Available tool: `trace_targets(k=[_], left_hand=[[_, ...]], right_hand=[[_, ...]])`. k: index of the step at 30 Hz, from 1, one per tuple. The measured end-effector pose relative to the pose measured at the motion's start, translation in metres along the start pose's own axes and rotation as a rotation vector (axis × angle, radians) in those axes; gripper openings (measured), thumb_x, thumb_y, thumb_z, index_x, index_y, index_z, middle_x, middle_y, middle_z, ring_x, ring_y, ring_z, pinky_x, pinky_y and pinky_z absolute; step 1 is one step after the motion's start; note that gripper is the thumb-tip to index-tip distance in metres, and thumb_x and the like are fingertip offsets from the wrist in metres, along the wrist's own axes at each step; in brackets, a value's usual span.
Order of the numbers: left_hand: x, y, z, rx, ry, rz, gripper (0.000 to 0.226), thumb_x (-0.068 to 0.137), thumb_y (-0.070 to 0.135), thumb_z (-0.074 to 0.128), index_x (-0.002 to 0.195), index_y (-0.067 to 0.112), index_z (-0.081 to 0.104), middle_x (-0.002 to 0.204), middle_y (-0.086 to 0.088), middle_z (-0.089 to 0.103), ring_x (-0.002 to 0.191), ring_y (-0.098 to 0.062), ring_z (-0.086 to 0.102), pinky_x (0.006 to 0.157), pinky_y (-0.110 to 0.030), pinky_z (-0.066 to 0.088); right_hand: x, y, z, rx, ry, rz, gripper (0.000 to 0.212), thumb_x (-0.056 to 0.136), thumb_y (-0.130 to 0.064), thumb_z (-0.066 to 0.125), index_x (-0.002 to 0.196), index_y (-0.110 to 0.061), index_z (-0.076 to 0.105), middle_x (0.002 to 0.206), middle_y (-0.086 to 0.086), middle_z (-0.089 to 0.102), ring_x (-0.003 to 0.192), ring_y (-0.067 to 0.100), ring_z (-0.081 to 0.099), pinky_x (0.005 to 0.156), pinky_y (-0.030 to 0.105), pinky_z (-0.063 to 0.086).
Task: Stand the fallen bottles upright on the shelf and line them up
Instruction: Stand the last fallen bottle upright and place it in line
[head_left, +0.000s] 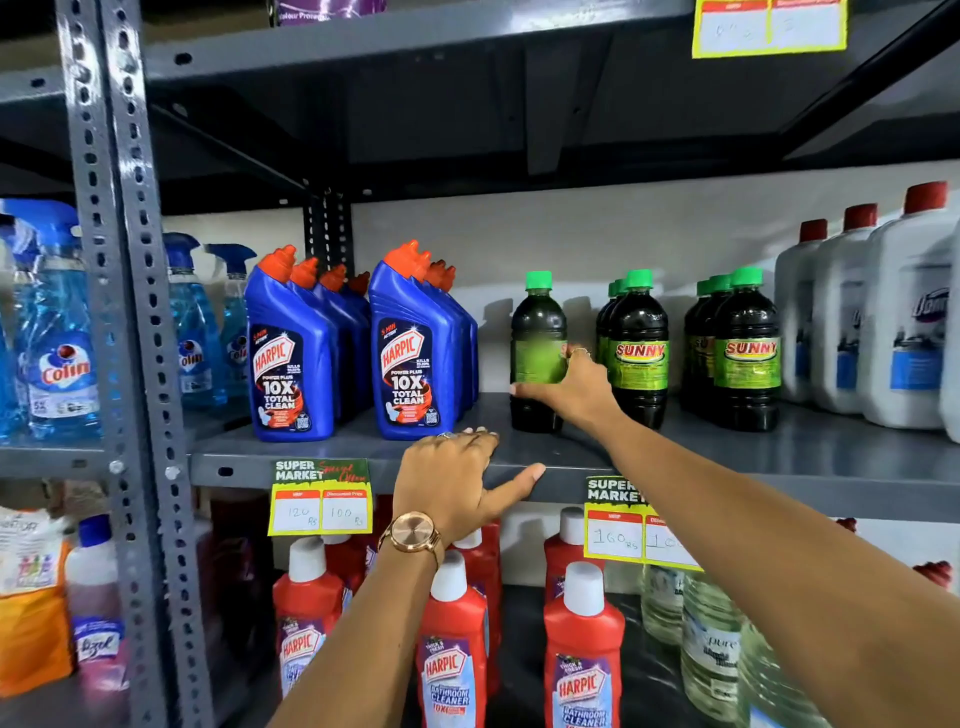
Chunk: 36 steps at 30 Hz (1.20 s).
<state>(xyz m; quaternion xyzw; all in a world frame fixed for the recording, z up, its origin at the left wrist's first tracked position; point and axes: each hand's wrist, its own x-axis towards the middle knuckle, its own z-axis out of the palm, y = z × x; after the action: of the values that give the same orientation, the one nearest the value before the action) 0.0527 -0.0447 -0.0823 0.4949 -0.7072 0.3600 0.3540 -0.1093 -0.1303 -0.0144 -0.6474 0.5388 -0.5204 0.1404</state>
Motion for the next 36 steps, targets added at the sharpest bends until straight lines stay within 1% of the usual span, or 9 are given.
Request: trace_targets(k=[2, 4, 8, 9, 12, 15, 21, 26, 36], left_hand=[[0.001, 0.0, 0.0, 0.007, -0.004, -0.001, 0.067, 0.08, 0.071, 0.033, 0.089, 0.019, 0.076, 0.092, 0.003, 0.077, 0.08, -0.014, 0.072, 0.063, -0.026, 0.052], [0.001, 0.0, 0.001, 0.008, -0.004, -0.001, 0.067, 0.08, 0.071, 0.033, 0.089, 0.019, 0.076, 0.092, 0.004, 0.077, 0.08, -0.014, 0.072, 0.063, -0.025, 0.052], [0.001, 0.001, 0.0, -0.002, 0.006, -0.005, 0.065, 0.079, 0.07, 0.036, 0.085, 0.019, 0.076, 0.088, 0.004, 0.077, 0.076, -0.013, 0.072, 0.06, -0.023, 0.051], [0.0, 0.001, 0.0, -0.006, 0.006, -0.007, 0.064, 0.079, 0.07, 0.037, 0.085, 0.019, 0.076, 0.086, 0.005, 0.077, 0.075, -0.013, 0.071, 0.059, -0.023, 0.051], [0.001, 0.002, -0.002, -0.03, 0.0, -0.011, 0.066, 0.079, 0.07, 0.036, 0.086, 0.018, 0.075, 0.087, 0.004, 0.077, 0.073, -0.015, 0.071, 0.059, -0.024, 0.051], [0.001, 0.002, -0.002, -0.035, 0.007, -0.009, 0.066, 0.079, 0.07, 0.036, 0.087, 0.018, 0.075, 0.087, 0.004, 0.076, 0.074, -0.015, 0.071, 0.059, -0.024, 0.051], [0.001, 0.002, -0.002, -0.039, 0.007, -0.016, 0.067, 0.078, 0.071, 0.036, 0.087, 0.018, 0.076, 0.088, 0.003, 0.077, 0.075, -0.016, 0.072, 0.06, -0.027, 0.053], [0.001, 0.002, -0.002, -0.032, 0.007, -0.008, 0.066, 0.078, 0.07, 0.037, 0.086, 0.017, 0.076, 0.089, 0.002, 0.077, 0.077, -0.016, 0.072, 0.061, -0.027, 0.053], [0.0, -0.001, -0.001, -0.052, -0.036, 0.004, 0.068, 0.08, 0.071, 0.033, 0.088, 0.018, 0.075, 0.087, 0.003, 0.077, 0.075, -0.016, 0.072, 0.06, -0.027, 0.053]], right_hand=[[-0.001, -0.001, 0.003, -0.038, 0.025, 0.023, 0.088, 0.052, -0.052, 0.085, 0.121, -0.007, 0.052, 0.11, 0.007, 0.062, 0.1, 0.023, 0.061, 0.088, 0.038, 0.053], [-0.001, -0.002, 0.005, -0.043, 0.019, 0.038, 0.091, 0.052, -0.055, 0.082, 0.122, -0.005, 0.051, 0.114, 0.01, 0.061, 0.105, 0.027, 0.06, 0.089, 0.04, 0.053], [-0.003, -0.003, 0.0, 0.101, -0.047, 0.08, 0.047, 0.067, -0.027, 0.076, 0.106, -0.007, 0.059, 0.099, 0.008, 0.065, 0.094, 0.026, 0.061, 0.067, 0.027, 0.048], [-0.004, -0.002, -0.001, 0.098, -0.042, 0.081, 0.046, 0.067, -0.026, 0.076, 0.105, -0.008, 0.059, 0.099, 0.008, 0.065, 0.094, 0.026, 0.061, 0.068, 0.027, 0.049], [-0.007, -0.003, -0.003, -0.025, 0.01, 0.059, 0.076, 0.062, -0.042, 0.084, 0.121, -0.007, 0.051, 0.115, 0.009, 0.062, 0.106, 0.028, 0.061, 0.085, 0.033, 0.051], [-0.009, -0.003, 0.0, -0.072, 0.028, 0.074, 0.096, 0.054, -0.056, 0.083, 0.127, -0.004, 0.047, 0.123, 0.012, 0.058, 0.113, 0.029, 0.059, 0.092, 0.039, 0.051], [-0.012, -0.006, -0.003, -0.02, -0.005, 0.085, 0.062, 0.063, -0.035, 0.079, 0.114, -0.006, 0.06, 0.108, 0.011, 0.068, 0.101, 0.029, 0.065, 0.088, 0.038, 0.054], [-0.011, -0.003, -0.003, -0.117, 0.031, 0.049, 0.078, 0.053, -0.05, 0.086, 0.113, -0.007, 0.058, 0.104, 0.012, 0.071, 0.097, 0.03, 0.069, 0.083, 0.039, 0.057], [-0.011, -0.008, -0.002, -0.12, -0.002, 0.078, 0.079, 0.058, -0.047, 0.086, 0.118, -0.005, 0.056, 0.113, 0.014, 0.068, 0.103, 0.032, 0.066, 0.088, 0.042, 0.055]])
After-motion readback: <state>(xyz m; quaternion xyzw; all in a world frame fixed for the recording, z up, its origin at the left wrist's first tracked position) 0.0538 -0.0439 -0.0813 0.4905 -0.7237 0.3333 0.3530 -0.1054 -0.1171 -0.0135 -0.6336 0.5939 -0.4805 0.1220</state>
